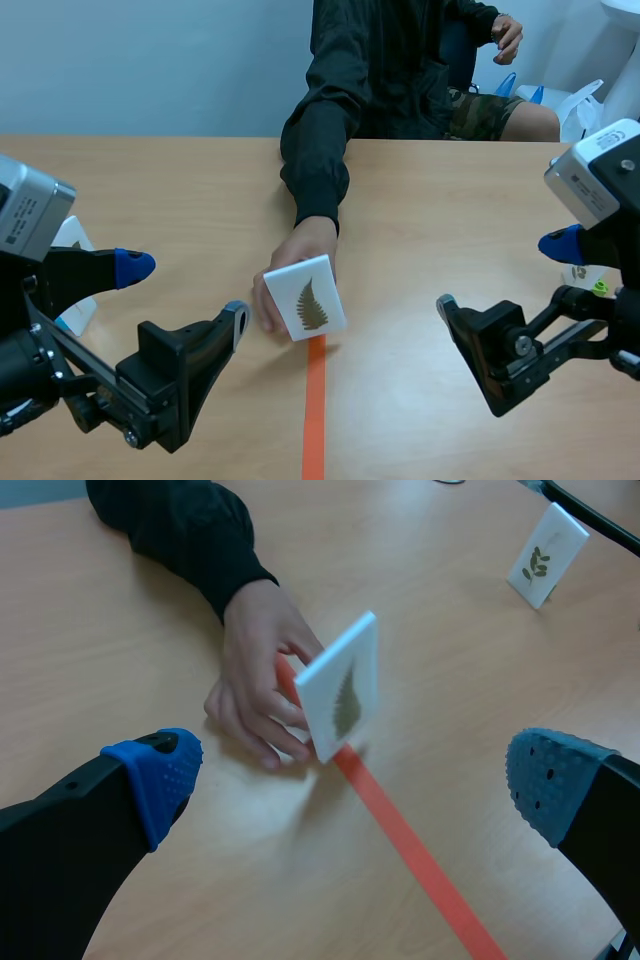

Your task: Sort the leaf by its shape. The table is split by an orange tape line. A compound leaf with several leaflets goes to the left side, a simple leaf with one blade goes to the right side. Return to the home posture when a red brick is placed on the table.

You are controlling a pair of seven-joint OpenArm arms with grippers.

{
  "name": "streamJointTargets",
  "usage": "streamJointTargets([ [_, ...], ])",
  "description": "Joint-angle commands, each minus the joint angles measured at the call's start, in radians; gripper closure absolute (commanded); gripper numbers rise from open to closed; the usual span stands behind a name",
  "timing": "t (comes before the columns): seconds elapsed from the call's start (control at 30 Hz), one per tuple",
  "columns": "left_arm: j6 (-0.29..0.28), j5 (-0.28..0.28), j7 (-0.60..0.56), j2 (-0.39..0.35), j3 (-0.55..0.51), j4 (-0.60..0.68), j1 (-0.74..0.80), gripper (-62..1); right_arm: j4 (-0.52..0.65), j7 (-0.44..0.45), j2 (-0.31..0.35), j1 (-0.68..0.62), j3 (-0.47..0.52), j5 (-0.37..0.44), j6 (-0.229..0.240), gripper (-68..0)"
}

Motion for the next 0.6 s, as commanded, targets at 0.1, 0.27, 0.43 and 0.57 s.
streamJointTargets([
  [0.1, 0.0, -0.009, -0.018, 0.0, -0.006, 0.005, -0.006, -62.3, 0.003, 0.016, 0.0, 0.012, 0.009, 0.006, -0.002, -67.9],
  [0.27, 0.0, -0.009, -0.018, 0.0, -0.006, 0.005, -0.006, -62.3, 0.003, 0.016, 0.0, 0.012, 0.009, 0.006, 0.006, -67.9],
  [0.43, 0.0, -0.009, -0.018, 0.0, -0.006, 0.005, -0.006, -62.3, 0.003, 0.016, 0.0, 0.012, 0.009, 0.007, 0.036, -67.9],
  [0.57, 0.0, -0.009, -0.018, 0.0, -0.006, 0.005, -0.006, -62.3, 0.003, 0.016, 0.0, 0.012, 0.009, 0.006, 0.036, -67.9],
])
